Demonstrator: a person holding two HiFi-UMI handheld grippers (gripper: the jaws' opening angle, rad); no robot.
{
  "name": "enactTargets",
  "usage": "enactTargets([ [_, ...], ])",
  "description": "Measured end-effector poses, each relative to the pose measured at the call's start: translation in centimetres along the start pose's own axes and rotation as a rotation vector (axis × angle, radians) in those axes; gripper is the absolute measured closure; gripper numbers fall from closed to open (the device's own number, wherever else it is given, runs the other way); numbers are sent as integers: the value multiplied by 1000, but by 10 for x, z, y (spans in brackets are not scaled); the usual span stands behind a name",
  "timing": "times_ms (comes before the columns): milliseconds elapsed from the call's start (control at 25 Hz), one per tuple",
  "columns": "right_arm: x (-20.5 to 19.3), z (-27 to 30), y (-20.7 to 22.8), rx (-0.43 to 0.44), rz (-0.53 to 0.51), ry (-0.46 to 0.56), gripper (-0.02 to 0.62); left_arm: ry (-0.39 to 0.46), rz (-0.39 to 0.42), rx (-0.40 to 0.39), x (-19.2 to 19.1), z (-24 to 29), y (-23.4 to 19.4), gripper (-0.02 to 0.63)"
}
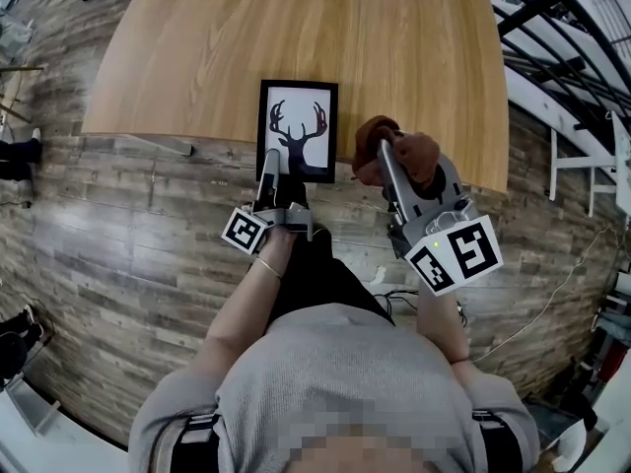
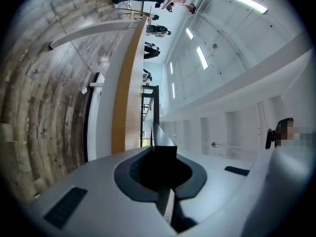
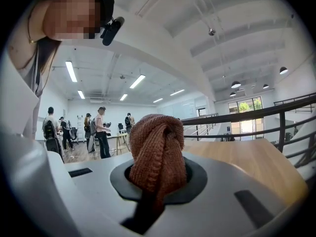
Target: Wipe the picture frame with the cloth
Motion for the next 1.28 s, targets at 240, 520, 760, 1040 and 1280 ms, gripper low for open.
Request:
enactTargets([
  [240, -7, 1, 6, -8, 9, -22, 549, -6, -5, 25, -1, 2, -13, 589],
  [520, -18, 4, 12, -34, 35, -36, 549, -28, -9, 86, 3, 5, -32, 589],
  [760, -22, 4, 11, -32, 49, -42, 549, -42, -27, 110, 5, 6, -38, 589],
  [1040, -21, 8, 8, -23, 53, -32, 549, -122, -36, 88, 7, 11, -39, 588],
  [1280, -21, 12, 3, -3, 54, -31, 549, -141, -27, 68, 7, 12, -35, 544],
])
Point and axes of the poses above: the fingertips, and each gripper's own axes: z forward along the fingers, y to its right, x out of its top, the point moved 8 cm from there along -z, backward along the fingers, and after that the axes turned 10 degrees about -z, right-handed, at the moved point
